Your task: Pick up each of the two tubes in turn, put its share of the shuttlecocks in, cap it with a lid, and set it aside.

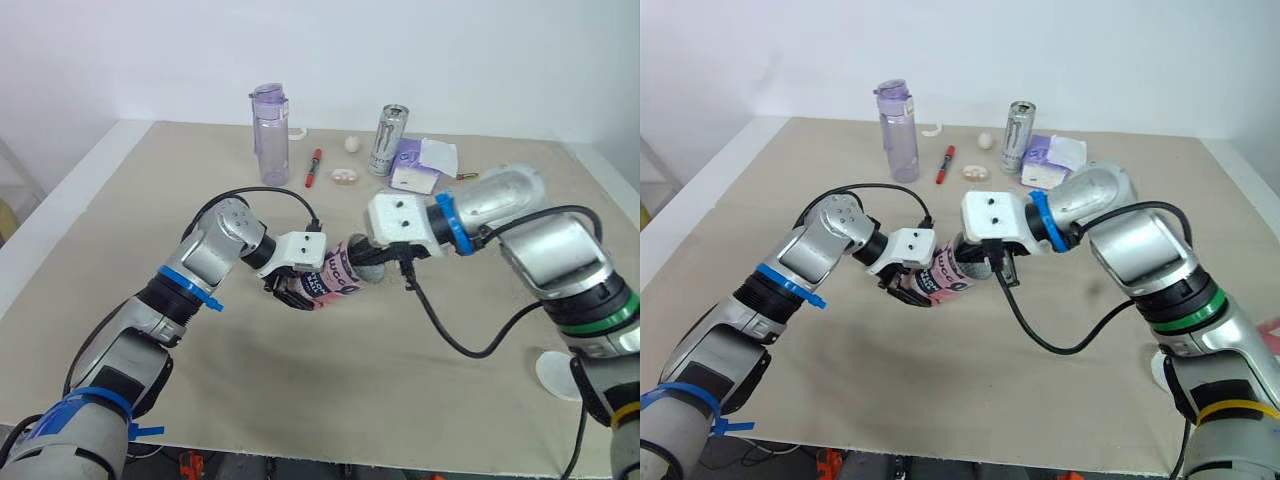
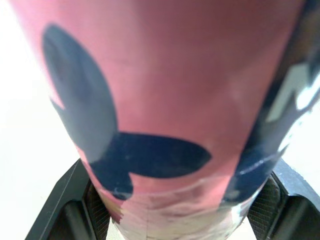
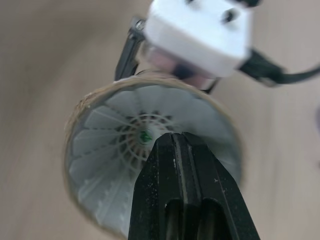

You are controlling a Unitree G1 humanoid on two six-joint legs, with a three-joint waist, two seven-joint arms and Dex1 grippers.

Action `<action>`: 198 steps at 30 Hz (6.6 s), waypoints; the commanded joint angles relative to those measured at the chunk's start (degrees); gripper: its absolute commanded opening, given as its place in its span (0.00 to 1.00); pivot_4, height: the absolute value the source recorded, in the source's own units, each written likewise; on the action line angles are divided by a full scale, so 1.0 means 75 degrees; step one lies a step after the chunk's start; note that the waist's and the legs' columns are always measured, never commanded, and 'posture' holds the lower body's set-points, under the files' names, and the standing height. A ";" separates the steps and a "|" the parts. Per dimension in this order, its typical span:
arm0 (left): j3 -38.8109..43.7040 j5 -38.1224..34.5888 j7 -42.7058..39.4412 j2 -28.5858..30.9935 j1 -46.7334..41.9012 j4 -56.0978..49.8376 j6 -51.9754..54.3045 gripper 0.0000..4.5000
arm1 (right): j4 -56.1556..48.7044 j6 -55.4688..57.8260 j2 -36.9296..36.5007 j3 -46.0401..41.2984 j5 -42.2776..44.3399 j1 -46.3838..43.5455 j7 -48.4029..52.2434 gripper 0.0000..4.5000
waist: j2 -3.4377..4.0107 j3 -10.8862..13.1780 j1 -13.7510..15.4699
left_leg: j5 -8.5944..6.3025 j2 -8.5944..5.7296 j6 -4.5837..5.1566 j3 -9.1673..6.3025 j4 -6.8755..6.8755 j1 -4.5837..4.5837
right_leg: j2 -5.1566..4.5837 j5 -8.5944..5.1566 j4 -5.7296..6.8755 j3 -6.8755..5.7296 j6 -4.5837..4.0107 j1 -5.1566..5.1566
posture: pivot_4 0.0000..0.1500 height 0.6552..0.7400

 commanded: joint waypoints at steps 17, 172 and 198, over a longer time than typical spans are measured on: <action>-0.0161 0.0119 0.0121 -0.0149 0.0003 0.0170 0.0000 0.68 | 0.1981 -0.0941 0.1686 0.1184 -0.2086 -0.0514 0.0640 0.01 | -0.0010 -0.0013 -0.0084 | 0.0008 0.0038 0.0012 0.0006 0.0008 0.0109 | 0.0032 0.0037 0.0029 -0.0004 -0.0030 0.0020 | 1.00 1.00; 0.0764 -0.1599 0.1148 -0.1500 0.2581 0.1195 -0.2532 0.68 | 0.0521 -0.1621 -0.0312 -0.0693 0.0573 -0.1492 0.2309 0.03 | -0.0009 0.0001 -0.0054 | -0.0009 0.0022 -0.0001 0.0003 -0.0087 0.0068 | 0.0023 0.0014 -0.0006 -0.0003 -0.0035 0.0014 | 1.00 1.00; 0.0805 -0.1637 0.1232 -0.1439 0.2606 0.1116 -0.2348 0.68 | 0.0763 -0.2346 0.0110 -0.0450 0.0075 -0.1397 0.2301 0.03 | -0.0009 0.0001 -0.0057 | -0.0008 0.0027 -0.0002 0.0004 -0.0087 0.0071 | 0.0029 0.0015 0.0003 -0.0004 -0.0042 0.0011 | 1.00 1.00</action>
